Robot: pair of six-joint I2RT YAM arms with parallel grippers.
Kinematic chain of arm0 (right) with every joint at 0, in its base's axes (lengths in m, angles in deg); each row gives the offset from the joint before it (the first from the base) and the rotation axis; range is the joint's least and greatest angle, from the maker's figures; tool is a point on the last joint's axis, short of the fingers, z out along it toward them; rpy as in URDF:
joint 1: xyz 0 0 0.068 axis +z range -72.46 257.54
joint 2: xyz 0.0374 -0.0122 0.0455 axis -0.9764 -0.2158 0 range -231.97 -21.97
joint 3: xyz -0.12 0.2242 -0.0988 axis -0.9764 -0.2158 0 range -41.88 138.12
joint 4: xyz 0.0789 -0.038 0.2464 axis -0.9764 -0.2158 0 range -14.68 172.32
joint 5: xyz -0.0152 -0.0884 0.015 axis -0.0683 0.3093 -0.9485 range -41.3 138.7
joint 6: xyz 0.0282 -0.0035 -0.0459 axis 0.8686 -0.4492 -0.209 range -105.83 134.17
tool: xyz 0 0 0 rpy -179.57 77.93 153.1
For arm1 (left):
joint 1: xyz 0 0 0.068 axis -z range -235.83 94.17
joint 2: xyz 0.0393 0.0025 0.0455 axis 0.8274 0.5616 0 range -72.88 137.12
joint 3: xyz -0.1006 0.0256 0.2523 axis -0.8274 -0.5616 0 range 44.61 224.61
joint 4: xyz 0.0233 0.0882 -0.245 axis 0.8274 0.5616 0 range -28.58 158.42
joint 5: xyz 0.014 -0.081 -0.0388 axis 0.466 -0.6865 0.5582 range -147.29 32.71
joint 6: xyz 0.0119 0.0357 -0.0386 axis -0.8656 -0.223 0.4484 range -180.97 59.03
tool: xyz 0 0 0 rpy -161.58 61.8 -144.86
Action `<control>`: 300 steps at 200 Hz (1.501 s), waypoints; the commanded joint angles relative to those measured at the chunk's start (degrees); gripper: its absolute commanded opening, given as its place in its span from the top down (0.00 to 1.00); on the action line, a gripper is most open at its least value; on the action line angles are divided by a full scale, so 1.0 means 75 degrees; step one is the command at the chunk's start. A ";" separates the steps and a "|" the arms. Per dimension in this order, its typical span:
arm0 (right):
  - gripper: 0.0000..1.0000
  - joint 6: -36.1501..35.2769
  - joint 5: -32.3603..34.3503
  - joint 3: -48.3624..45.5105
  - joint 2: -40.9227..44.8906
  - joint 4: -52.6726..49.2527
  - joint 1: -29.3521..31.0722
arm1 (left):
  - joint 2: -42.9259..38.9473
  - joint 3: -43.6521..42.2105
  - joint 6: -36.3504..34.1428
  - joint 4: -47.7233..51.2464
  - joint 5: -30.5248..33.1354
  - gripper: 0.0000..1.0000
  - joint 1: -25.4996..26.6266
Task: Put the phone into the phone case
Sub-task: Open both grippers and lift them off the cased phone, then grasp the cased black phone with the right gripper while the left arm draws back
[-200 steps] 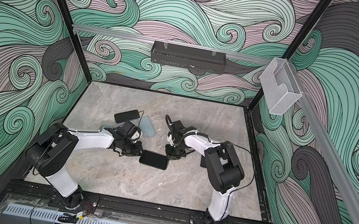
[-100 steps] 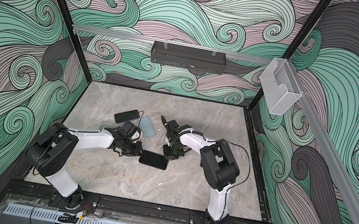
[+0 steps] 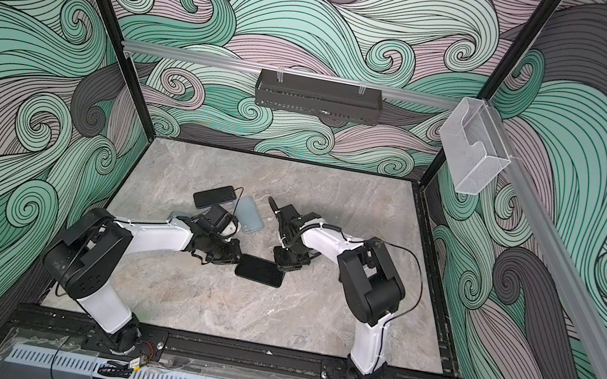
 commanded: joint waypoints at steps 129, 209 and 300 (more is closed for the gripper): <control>0.09 -0.4450 -0.0228 0.0135 0.0995 0.0000 0.0684 | -0.3191 -0.0604 0.0462 0.2201 0.1919 0.37 -0.0750; 0.05 -0.5072 -0.0064 0.0852 0.0047 -0.0339 0.1035 | -0.4183 -0.0974 0.0802 0.2779 0.2442 0.35 -0.0811; 0.05 -0.5430 0.0020 0.1363 -0.0802 -0.0578 0.1120 | -0.4961 -0.1269 0.0749 0.2881 0.2697 0.34 -0.0854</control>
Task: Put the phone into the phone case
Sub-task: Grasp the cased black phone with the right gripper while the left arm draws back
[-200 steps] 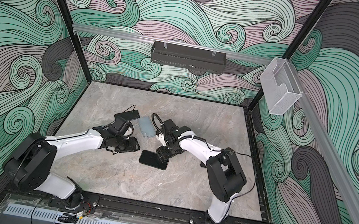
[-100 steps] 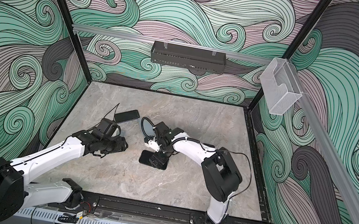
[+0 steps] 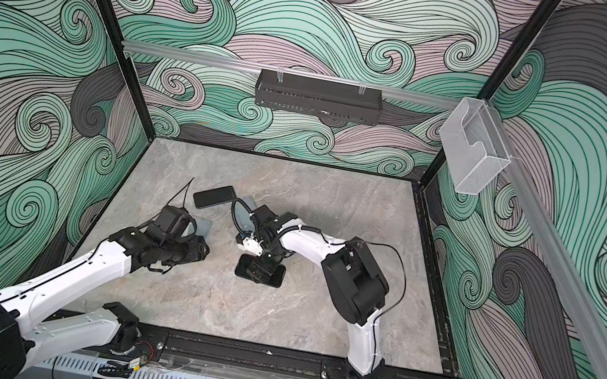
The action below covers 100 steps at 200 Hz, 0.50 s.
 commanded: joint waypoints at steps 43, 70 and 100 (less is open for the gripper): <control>0.07 -0.0349 0.0277 0.0192 -0.0340 -0.0339 0.0195 | -0.0540 -0.0290 0.0018 0.0059 0.0379 0.34 -0.0084; 0.09 -0.0216 0.0778 0.0177 -0.0454 -0.0279 0.0329 | -0.0685 -0.0378 0.0029 -0.0014 0.0437 0.34 -0.0096; 0.11 0.0009 0.1189 -0.0066 -0.0411 0.0022 0.0450 | -0.0706 -0.0329 0.0018 0.0011 0.0449 0.34 -0.0090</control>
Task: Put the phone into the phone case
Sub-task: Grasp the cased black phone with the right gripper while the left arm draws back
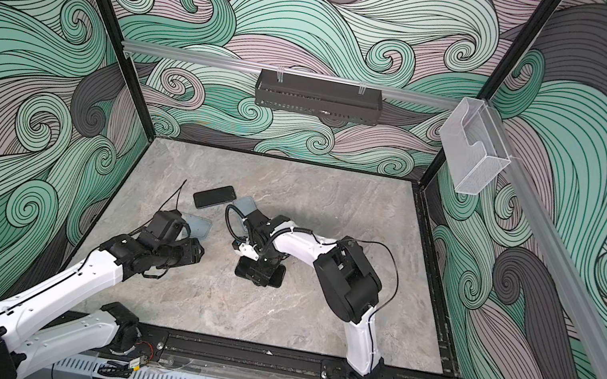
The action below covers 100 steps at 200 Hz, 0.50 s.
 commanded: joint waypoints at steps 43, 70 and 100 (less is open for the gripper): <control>0.18 0.0734 0.1216 -0.0549 -0.0182 0.0321 0.0265 | -0.0117 0.0048 0.0016 0.0047 0.0151 0.34 -0.0052; 0.28 0.1847 0.1651 -0.0687 -0.0279 0.0323 0.0253 | -0.0175 0.0039 0.0018 0.0074 0.0179 0.34 -0.0058; 0.41 0.3047 0.1647 -0.0755 -0.0282 0.0324 0.0245 | -0.0213 0.0031 0.0029 0.0059 0.0163 0.34 -0.0058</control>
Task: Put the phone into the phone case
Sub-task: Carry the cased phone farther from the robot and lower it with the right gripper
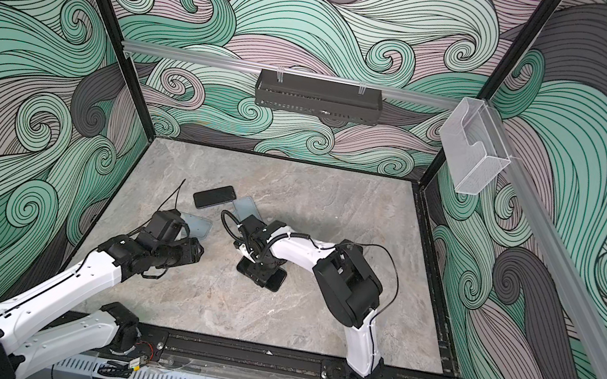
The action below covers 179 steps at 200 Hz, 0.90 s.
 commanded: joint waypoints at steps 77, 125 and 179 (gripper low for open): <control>0.70 0.2854 0.0564 -0.0397 -0.0168 0.0123 -0.0540 | -0.0118 0.0061 0.0035 0.0036 0.0030 0.34 -0.0058; 0.77 0.3316 0.0321 -0.0337 0.0013 0.0193 -0.1158 | -0.0077 0.0002 0.0058 -0.0099 -0.0079 0.34 -0.0058; 0.79 0.3568 0.0198 -0.0065 -0.0045 0.0262 -0.1815 | 0.0130 0.0041 -0.0046 -0.0240 -0.0333 0.34 -0.0058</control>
